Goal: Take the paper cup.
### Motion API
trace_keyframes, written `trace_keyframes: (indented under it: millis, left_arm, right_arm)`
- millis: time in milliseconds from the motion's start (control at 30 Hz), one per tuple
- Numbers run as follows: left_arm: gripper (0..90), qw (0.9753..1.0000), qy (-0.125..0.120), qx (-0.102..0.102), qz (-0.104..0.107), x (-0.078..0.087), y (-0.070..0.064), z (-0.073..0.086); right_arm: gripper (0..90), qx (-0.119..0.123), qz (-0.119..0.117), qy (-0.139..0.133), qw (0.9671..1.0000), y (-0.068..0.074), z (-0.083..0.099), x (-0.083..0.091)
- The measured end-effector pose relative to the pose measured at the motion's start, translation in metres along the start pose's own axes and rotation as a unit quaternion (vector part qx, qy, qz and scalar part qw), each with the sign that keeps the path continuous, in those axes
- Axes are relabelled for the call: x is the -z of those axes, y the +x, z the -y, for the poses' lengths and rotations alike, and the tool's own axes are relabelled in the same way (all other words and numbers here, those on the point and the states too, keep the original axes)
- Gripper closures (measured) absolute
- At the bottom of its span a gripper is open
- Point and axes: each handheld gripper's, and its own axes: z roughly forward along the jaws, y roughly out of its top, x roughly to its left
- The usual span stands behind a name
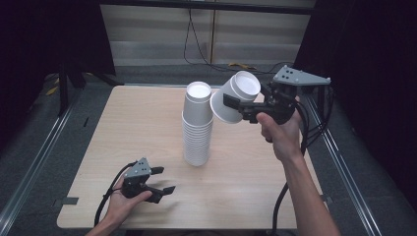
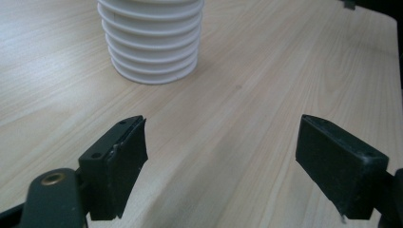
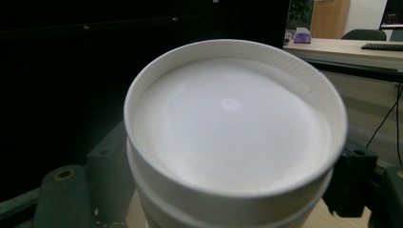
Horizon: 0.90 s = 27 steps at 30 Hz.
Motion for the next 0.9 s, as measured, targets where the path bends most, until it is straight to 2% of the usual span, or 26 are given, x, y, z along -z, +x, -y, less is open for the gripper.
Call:
trace_keyframes:
  millis: [167, 267, 533, 567, 667, 800, 900]
  left_arm:
    - [17.4, 0.9999, -0.010, 0.005, -0.005, 0.001, 0.001, 0.000]
    - [17.5, 1.0000, -0.008, -0.001, -0.004, 0.001, -0.001, 0.002]
    - [17.5, 0.9999, -0.015, 0.003, -0.001, 0.000, -0.003, 0.001]
    - [17.5, 0.9998, -0.017, 0.008, -0.002, -0.001, -0.003, 0.001]
    - [17.4, 0.9988, -0.028, 0.039, 0.006, -0.002, -0.002, 0.000]
    - [17.5, 0.9993, -0.020, 0.030, -0.005, -0.003, -0.003, -0.003]
    - [17.5, 0.9996, -0.018, 0.023, -0.001, -0.003, -0.004, -0.008]
  right_arm:
    - [21.3, -0.002, 0.003, 0.004, 1.0000, 0.000, 0.018, 0.003]
    - [21.5, -0.010, 0.003, 0.005, 0.9999, -0.002, 0.029, 0.006]
    - [21.5, -0.011, -0.004, 0.024, 0.9996, 0.001, 0.056, 0.003]
    - [21.6, -0.010, -0.003, 0.026, 0.9996, 0.002, 0.059, 0.003]
    - [21.6, -0.009, 0.000, 0.037, 0.9993, 0.003, 0.067, 0.002]
    - [21.6, -0.021, 0.003, 0.048, 0.9986, -0.001, 0.078, 0.002]
    - [21.6, -0.027, 0.001, 0.050, 0.9984, -0.001, 0.087, 0.003]
